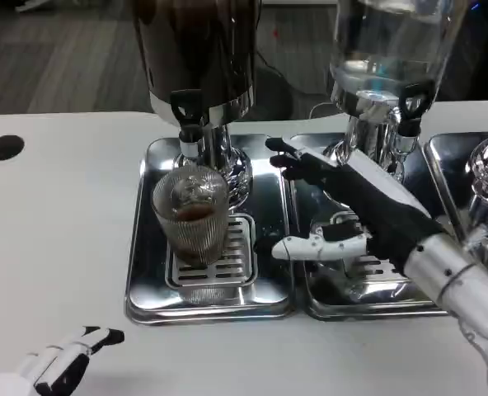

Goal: Grasp the cup under the faucet to collect the drink, then remove the cup.

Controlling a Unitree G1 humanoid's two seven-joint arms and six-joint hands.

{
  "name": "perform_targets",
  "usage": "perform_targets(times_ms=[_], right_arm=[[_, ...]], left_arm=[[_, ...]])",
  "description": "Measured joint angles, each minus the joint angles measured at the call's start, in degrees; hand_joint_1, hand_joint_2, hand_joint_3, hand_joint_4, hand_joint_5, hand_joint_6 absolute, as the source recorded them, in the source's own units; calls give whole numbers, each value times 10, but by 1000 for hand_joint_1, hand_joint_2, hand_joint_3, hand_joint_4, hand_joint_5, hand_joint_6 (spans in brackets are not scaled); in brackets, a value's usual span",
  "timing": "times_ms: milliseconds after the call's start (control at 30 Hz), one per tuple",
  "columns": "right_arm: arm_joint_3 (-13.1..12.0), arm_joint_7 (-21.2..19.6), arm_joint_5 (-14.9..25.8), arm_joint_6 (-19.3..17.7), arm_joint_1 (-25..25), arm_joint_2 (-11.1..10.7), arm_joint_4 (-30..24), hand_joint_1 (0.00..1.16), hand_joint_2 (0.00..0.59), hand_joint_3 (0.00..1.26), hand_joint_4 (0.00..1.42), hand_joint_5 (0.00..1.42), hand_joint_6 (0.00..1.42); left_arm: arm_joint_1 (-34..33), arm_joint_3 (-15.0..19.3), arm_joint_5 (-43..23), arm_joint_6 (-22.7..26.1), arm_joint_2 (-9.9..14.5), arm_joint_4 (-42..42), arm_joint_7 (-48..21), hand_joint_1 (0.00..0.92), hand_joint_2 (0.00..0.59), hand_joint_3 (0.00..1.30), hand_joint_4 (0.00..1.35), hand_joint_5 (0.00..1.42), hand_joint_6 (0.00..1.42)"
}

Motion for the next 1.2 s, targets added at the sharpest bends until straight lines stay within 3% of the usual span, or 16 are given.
perform_targets(times_ms=[500, 800, 1200], right_arm=[[44, -61, -31, -4, -73, 70, 148, 721, 89, 107, 154, 157, 82], [61, -78, -37, -12, -96, 92, 192, 721, 92, 107, 157, 157, 65], [62, -80, -34, -16, -109, 106, 218, 721, 98, 95, 114, 120, 46]], left_arm=[[27, 5, 0, -26, -16, 6, 10, 0, 55, 297, 220, 254, 531], [28, 18, -3, -35, -16, 25, 10, 0, 56, 300, 229, 259, 532], [28, 21, -4, -47, -16, 49, 10, 0, 60, 308, 232, 265, 533]])
